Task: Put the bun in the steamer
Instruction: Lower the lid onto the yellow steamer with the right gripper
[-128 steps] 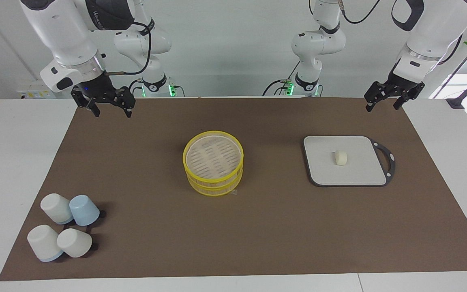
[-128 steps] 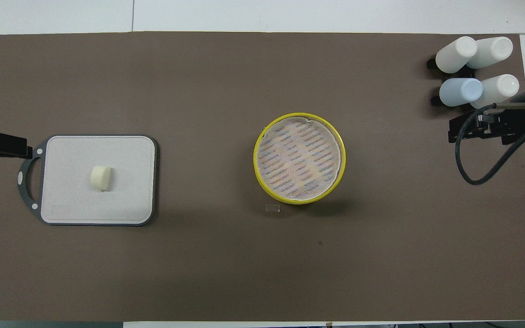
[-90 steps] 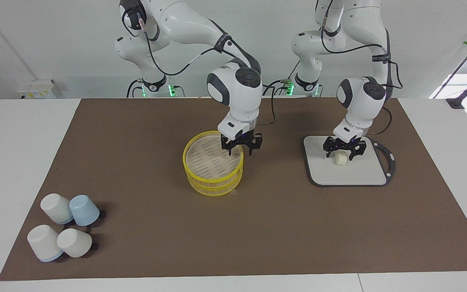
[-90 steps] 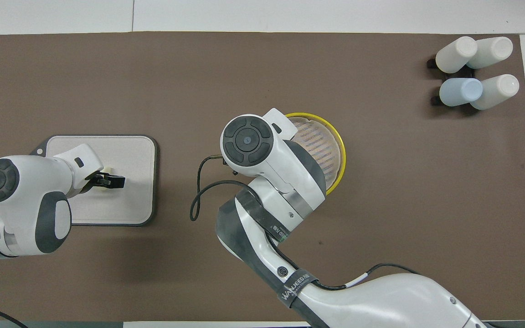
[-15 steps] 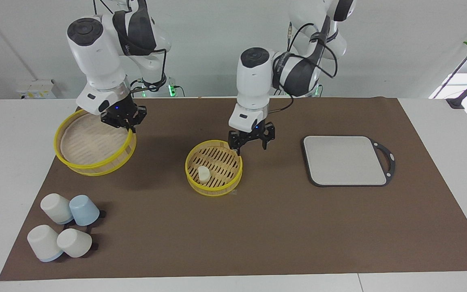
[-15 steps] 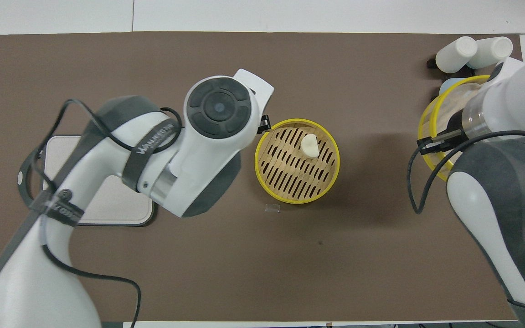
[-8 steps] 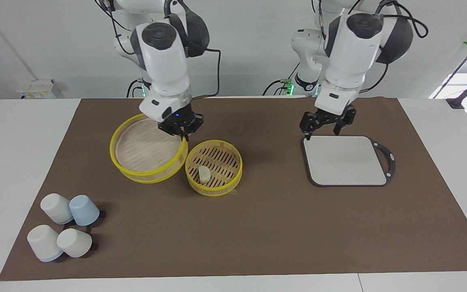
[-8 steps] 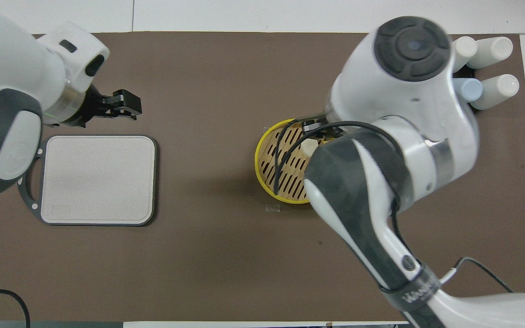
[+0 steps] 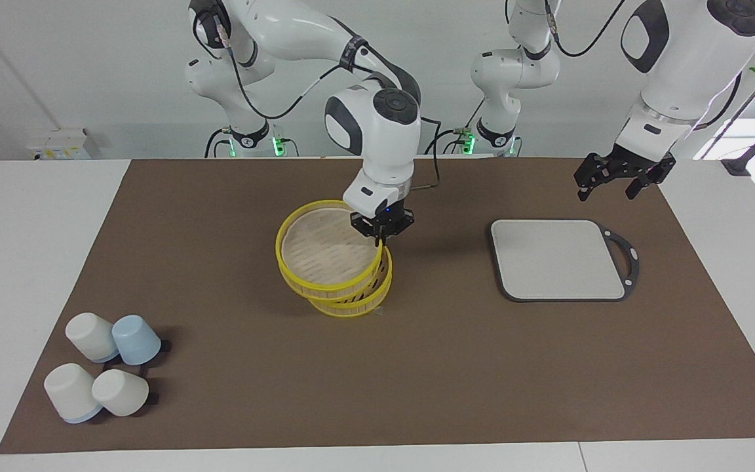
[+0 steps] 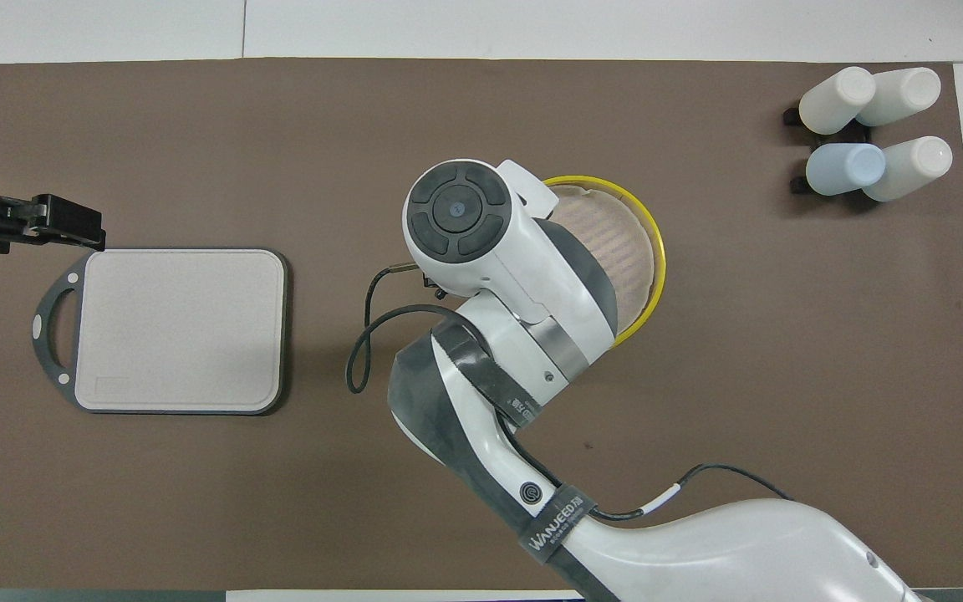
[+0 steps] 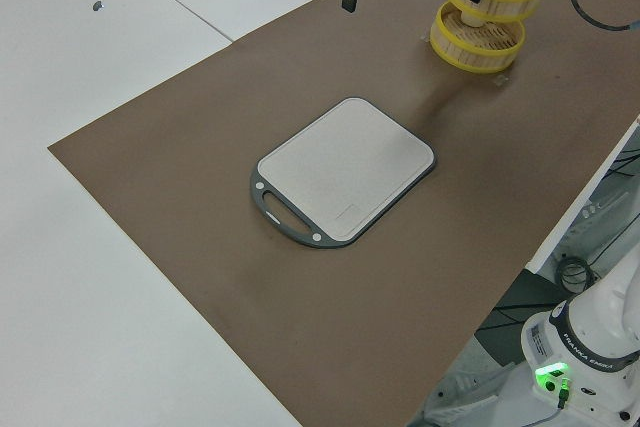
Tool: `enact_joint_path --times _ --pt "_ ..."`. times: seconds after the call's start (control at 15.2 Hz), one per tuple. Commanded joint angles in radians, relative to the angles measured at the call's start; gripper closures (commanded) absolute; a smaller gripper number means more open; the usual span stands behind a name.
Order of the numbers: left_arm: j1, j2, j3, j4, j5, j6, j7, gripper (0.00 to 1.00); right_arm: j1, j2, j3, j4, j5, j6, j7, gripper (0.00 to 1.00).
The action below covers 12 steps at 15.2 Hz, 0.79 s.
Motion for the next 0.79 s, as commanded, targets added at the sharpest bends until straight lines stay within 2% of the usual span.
enact_joint_path --times 0.0,0.26,0.72 --pt "0.023 -0.072 -0.007 -0.089 -0.026 0.022 0.02 0.0 -0.014 0.013 -0.002 0.027 -0.006 0.025 0.009 0.95" --pt "0.023 -0.095 -0.004 -0.11 -0.04 0.021 0.041 0.0 -0.002 0.012 -0.004 -0.059 0.031 0.128 0.052 0.93" --pt "0.026 -0.11 -0.004 -0.124 -0.042 0.01 0.044 0.0 0.001 -0.002 -0.004 -0.095 0.031 0.128 0.053 0.92"
